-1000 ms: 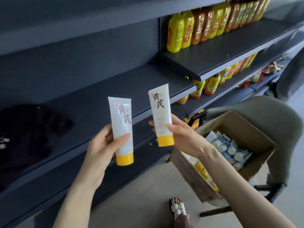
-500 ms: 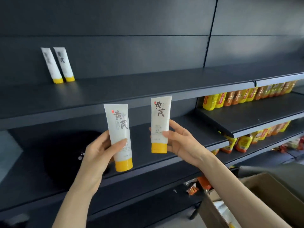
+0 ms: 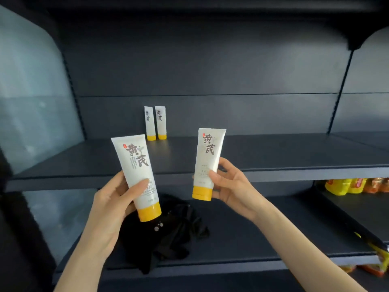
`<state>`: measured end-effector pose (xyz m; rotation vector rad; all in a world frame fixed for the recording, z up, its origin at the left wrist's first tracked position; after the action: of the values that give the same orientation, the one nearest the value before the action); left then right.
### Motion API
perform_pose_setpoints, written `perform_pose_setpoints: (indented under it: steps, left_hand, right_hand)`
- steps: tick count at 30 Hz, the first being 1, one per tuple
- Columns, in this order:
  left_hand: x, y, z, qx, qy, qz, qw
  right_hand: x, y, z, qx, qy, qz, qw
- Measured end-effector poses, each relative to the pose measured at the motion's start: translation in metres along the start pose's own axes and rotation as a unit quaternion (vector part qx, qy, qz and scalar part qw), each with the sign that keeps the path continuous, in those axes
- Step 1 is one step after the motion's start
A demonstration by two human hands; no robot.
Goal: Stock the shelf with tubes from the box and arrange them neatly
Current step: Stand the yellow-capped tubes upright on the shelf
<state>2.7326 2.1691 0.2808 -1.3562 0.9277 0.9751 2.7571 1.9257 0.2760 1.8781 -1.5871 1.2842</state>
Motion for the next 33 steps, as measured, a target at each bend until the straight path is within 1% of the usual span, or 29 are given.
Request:
perform_pose_setpoints:
  steps: [3,8,11,15,17,21,25,28,33]
  left_hand:
    - [-0.002,-0.013,0.012,-0.025,0.001,-0.008,1.000]
    - [-0.001,-0.047,0.021,-0.057,-0.001,-0.013,0.998]
    - [-0.001,-0.072,0.024,-0.067,-0.004,-0.021,0.998]
    - [-0.003,-0.115,0.029,-0.079,-0.008,-0.038,0.996]
    - [-0.004,-0.138,0.031,-0.082,-0.011,-0.044,0.996]
    - [0.001,-0.180,0.035,-0.094,-0.019,-0.051,0.994]
    - [0.012,-0.203,0.045,-0.096,-0.026,-0.054,0.994]
    - [0.018,-0.214,0.057,-0.090,-0.033,-0.052,0.994]
    - [0.019,-0.236,0.080,-0.067,-0.046,-0.055,0.995]
  right_hand:
    - [-0.002,-0.029,-0.005,0.020,-0.016,0.006,1.000]
    - [0.004,-0.083,0.002,0.022,-0.007,0.012,1.000]
    - [0.013,-0.120,0.010,0.026,0.016,0.015,0.999]
    - [0.025,-0.182,0.028,0.016,0.076,0.029,0.997]
    - [0.029,-0.217,0.039,0.000,0.103,0.033,0.994]
    - [0.026,-0.283,0.061,-0.049,0.119,0.030,0.991]
    - [0.013,-0.335,0.080,-0.117,0.159,0.031,0.980]
    - [-0.004,-0.360,0.094,-0.165,0.209,0.032,0.963]
    - [-0.030,-0.383,0.104,-0.192,0.333,0.046,0.922]
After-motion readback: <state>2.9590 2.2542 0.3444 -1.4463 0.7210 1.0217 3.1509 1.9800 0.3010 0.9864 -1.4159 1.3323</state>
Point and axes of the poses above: each hand's wrist, its own y-axis away from the middle knuckle, its own z-axis out of the back of the hand, x = y × z, the point moved 3 cm from there along -y, towards the middle knuckle, and after that the axes turned 14 degrees about -y, right-handed, at the moved point
